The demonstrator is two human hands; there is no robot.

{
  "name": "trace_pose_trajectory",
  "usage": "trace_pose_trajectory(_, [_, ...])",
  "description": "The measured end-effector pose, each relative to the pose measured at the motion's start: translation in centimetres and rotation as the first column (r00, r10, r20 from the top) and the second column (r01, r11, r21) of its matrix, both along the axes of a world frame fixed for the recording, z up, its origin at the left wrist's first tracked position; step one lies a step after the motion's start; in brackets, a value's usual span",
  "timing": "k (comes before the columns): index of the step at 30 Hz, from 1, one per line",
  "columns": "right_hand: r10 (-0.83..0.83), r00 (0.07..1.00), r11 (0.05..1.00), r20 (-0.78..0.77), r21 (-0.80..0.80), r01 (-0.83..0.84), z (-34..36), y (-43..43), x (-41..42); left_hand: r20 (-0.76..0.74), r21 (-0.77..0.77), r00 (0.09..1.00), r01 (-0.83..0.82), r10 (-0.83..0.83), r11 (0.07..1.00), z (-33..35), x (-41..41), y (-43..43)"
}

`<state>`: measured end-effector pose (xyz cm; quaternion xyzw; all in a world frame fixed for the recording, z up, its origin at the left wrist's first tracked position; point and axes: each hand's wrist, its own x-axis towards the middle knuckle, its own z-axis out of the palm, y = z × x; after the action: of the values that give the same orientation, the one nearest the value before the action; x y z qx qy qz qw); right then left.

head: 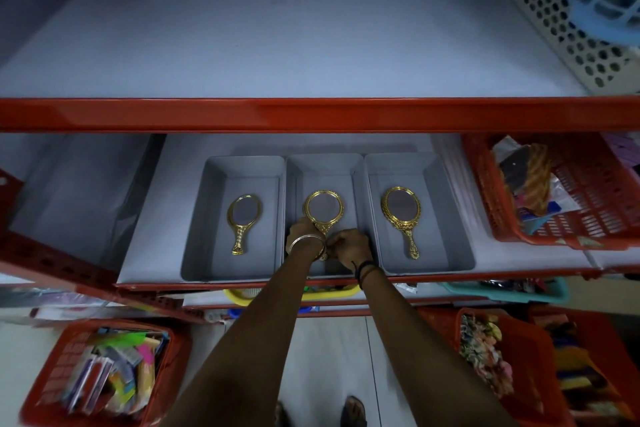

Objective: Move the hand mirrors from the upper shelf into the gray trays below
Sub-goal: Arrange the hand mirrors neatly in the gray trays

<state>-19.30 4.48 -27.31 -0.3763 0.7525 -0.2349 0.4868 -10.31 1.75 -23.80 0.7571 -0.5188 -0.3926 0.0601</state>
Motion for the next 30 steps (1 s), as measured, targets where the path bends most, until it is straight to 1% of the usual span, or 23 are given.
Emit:
trace_pose_trajectory(2, [-0.030, 0.999, 1.000, 0.031, 0.001, 0.030, -0.2, -0.1, 0.1, -0.014, 0.002, 1.000, -0.024, 0.024, 1.000, 0.0, -0.1, -0.1])
trace_pose_trajectory(6, [0.004, 1.000, 1.000, -0.004, -0.006, -0.004, 0.2, 0.1, 0.0, -0.029, 0.006, 0.998, -0.061, 0.061, 0.998, -0.4, -0.1, -0.1])
trace_pose_trajectory(13, [0.010, 0.997, 0.997, -0.077, -0.075, -0.016, 0.6, 0.0, -0.1, -0.050, -0.022, 0.994, -0.096, 0.095, 0.995, -0.8, -0.2, 0.0])
trace_pose_trajectory(17, [0.040, 0.991, 0.994, -0.129, -0.100, -0.053, 0.8, 0.0, -0.1, -0.052, -0.038, 0.993, -0.108, 0.106, 0.993, -1.1, -0.2, -0.1])
trace_pose_trajectory(22, [0.078, 0.965, 0.983, -0.252, -0.141, -0.117, 1.2, 0.2, 0.3, -0.081, -0.064, 0.988, -0.138, 0.132, 0.988, -1.5, -0.3, -0.1])
trace_pose_trajectory(26, [0.094, 0.947, 0.975, -0.307, -0.163, -0.149, 1.1, 0.4, 0.5, -0.089, -0.076, 0.989, -0.127, 0.120, 0.989, -1.7, -0.2, 0.0])
trace_pose_trajectory(30, [0.099, 0.946, 0.976, -0.310, -0.157, -0.154, 1.2, 0.4, 0.3, -0.093, -0.088, 0.991, -0.102, 0.093, 0.991, -1.8, -0.1, 0.0])
